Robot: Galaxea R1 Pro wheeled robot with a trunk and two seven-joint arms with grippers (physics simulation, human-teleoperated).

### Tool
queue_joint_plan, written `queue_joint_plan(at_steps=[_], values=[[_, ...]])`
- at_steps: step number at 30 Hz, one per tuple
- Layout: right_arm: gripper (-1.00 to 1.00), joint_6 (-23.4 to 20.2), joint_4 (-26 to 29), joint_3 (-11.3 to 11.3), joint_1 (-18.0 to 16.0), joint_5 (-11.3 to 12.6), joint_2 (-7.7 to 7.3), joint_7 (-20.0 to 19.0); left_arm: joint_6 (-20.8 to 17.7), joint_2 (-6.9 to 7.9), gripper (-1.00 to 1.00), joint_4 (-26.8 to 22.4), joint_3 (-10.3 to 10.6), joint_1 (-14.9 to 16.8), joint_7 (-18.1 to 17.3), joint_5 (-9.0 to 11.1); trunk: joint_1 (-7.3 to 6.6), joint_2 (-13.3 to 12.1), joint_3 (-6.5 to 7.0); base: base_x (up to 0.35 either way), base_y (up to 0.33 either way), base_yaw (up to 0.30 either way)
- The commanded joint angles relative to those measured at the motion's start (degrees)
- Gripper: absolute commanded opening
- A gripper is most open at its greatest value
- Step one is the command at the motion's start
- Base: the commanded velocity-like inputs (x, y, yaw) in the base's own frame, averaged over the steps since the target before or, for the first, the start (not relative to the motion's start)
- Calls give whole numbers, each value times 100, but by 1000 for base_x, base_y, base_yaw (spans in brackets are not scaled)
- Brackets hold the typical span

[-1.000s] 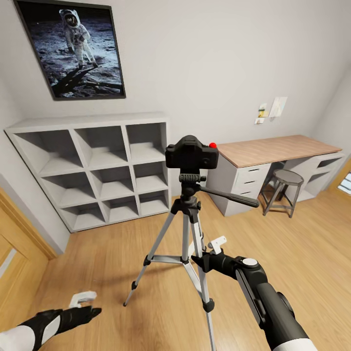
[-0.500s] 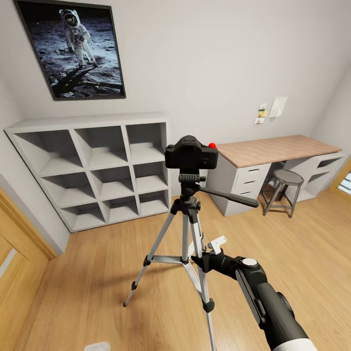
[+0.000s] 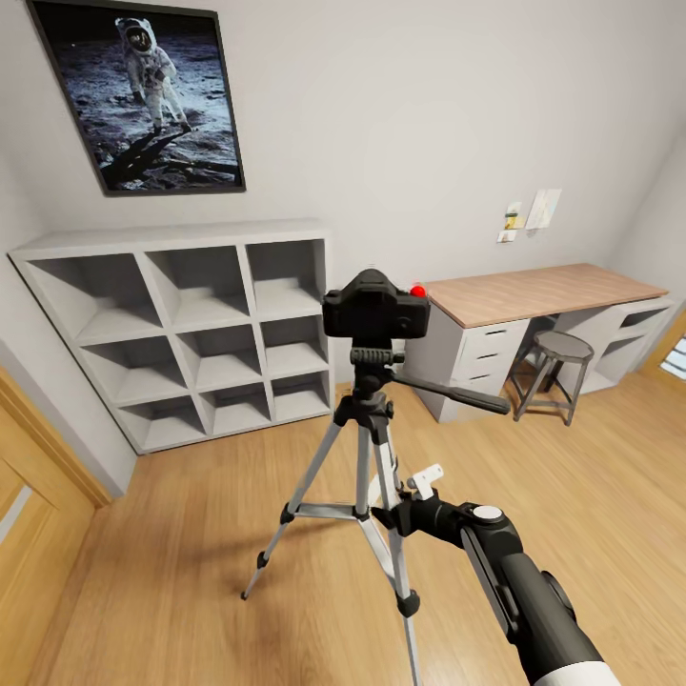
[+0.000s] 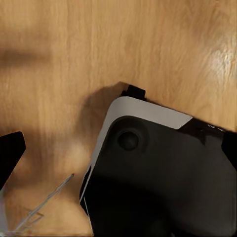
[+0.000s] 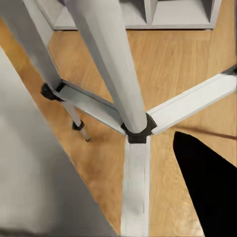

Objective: Attach the digital camera to the camera tripod in the bedroom.

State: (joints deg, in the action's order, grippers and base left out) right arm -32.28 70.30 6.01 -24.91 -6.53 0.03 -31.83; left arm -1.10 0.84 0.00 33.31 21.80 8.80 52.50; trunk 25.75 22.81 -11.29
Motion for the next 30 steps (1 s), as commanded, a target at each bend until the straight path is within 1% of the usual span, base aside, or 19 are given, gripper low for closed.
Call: queue_joint_plan(at_steps=[1, 2, 3, 4, 5, 9, 13, 23, 30], values=[[100, -15, 7, -3, -5, -60, -1, -42, -9, -13, 100, 0, 47, -12, 59, 366, 3, 11, -11, 0, 0, 0], [100, -15, 8, -1, -5, -60, -1, -42, -1, -19, 100, 0, 47, -20, 74, 520, 3, 11, -11, 0, 0, 0], [100, -12, 9, 1, -5, -60, -7, -42, 15, -26, 100, 0, 46, -38, 94, 808, 3, 11, -11, 0, 0, 0], [100, -11, 9, 4, -5, -60, -11, -42, 22, -27, 100, 0, 45, -47, 101, 927, 3, 11, -11, 0, 0, 0], [100, -9, 9, 8, -5, -59, -20, -42, 31, -29, 100, 0, 45, -62, 112, 1104, 3, 11, -11, 0, 0, 0], [100, -7, 13, 12, -5, -62, -32, -45, 46, -25, 100, 0, 44, -77, 125, 1317, 3, 11, -11, 0, 0, 0], [100, -9, 17, 14, -5, -60, -36, -49, 53, -30, 100, 0, 46, -83, 129, 1387, 3, 11, -11, 0, 0, 0], [100, -112, 27, 7, -5, -59, -40, -58, 57, -39, 100, 0, 49, -88, 128, 1414, 3, 11, -11, -11, 0, 0], [100, -203, 27, 6, -5, -59, -39, -60, 57, -53, 100, 0, 52, -88, 130, 1461, 3, 11, -11, -244, 0, 0]])
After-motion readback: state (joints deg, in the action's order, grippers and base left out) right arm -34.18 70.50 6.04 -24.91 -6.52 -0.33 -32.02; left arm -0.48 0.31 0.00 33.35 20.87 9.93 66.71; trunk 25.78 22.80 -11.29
